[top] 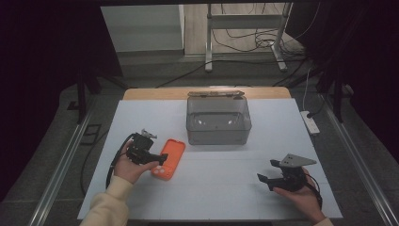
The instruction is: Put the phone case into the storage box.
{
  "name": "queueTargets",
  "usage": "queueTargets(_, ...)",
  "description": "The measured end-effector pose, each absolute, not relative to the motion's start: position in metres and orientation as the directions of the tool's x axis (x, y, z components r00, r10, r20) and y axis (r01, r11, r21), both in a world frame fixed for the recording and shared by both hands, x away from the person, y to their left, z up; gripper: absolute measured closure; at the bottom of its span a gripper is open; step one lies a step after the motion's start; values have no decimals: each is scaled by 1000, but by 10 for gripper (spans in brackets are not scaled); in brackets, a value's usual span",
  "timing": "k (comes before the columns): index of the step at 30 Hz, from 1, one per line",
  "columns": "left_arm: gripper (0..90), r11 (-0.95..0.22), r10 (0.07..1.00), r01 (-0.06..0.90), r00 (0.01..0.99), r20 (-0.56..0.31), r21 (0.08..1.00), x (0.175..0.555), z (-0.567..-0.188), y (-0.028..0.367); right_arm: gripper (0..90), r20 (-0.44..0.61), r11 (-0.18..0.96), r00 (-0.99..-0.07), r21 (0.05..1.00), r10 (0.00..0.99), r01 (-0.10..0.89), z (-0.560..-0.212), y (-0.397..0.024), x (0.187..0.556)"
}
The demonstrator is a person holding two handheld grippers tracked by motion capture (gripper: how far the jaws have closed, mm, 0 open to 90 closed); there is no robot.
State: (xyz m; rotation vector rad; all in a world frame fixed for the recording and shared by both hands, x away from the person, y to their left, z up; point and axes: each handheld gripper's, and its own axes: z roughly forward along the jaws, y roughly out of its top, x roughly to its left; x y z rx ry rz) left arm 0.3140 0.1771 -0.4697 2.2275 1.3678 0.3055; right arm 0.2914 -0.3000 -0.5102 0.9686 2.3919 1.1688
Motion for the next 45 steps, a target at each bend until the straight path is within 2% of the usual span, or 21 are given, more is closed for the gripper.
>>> queueTargets(39, 233, -373, 894, 819, 443, -66, 436, 337, -487, 181, 209, -10, 463, -723, 775, 691, 431, -511, -298, 291)
queueTargets(45, 292, -381, 892, 824, 447, -68, 420, 340, -491, 182, 209, -8, 461, -723, 775, 691, 432, -511, -298, 291)
